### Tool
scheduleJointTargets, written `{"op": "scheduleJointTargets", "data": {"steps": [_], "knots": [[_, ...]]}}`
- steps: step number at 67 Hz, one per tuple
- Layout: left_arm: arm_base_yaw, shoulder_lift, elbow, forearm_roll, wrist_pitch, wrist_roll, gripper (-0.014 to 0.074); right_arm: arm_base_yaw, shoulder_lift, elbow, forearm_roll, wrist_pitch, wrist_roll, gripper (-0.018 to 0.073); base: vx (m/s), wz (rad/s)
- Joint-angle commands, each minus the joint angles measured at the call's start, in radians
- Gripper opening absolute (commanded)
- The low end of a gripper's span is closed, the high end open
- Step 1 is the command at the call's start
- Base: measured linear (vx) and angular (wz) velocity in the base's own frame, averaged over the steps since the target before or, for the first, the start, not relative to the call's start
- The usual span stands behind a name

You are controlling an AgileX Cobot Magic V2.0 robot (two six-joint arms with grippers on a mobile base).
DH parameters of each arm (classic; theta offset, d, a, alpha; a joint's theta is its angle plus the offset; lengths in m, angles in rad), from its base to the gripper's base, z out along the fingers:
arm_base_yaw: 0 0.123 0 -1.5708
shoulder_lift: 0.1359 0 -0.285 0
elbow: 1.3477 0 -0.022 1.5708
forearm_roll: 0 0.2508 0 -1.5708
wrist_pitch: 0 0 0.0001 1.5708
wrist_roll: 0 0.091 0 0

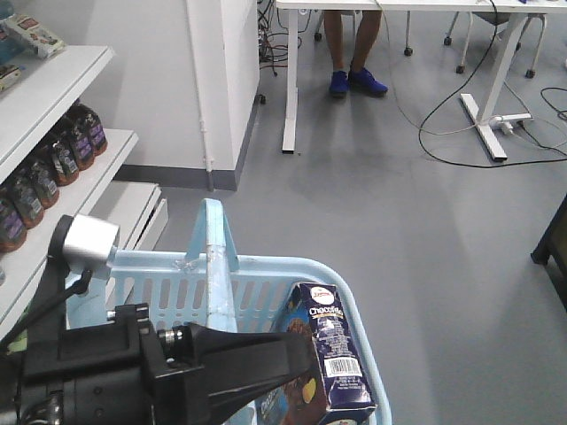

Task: Left arm holds basket, right arm returns cookies
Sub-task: 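Drive toward the snack shelf holding the basket in the left gripper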

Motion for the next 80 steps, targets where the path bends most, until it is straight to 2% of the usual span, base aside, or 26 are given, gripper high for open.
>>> {"op": "scheduleJointTargets", "data": {"steps": [1, 48, 80], "knots": [[-0.003, -0.019, -0.036, -0.060, 0.029, 0.014, -0.0006, -0.007, -0.008, 0.003, 0.000, -0.071, -0.008, -0.0008, 0.40, -0.10], [-0.003, -0.019, -0.036, -0.060, 0.027, 0.014, -0.0006, -0.007, -0.008, 0.003, 0.000, -0.071, -0.008, -0.0008, 0.34, -0.11], [-0.003, -0.019, -0.036, -0.060, 0.025, 0.014, -0.0006, -0.007, -0.008, 0.003, 0.000, -0.071, -0.008, -0.0008, 0.17, 0.07]]}}
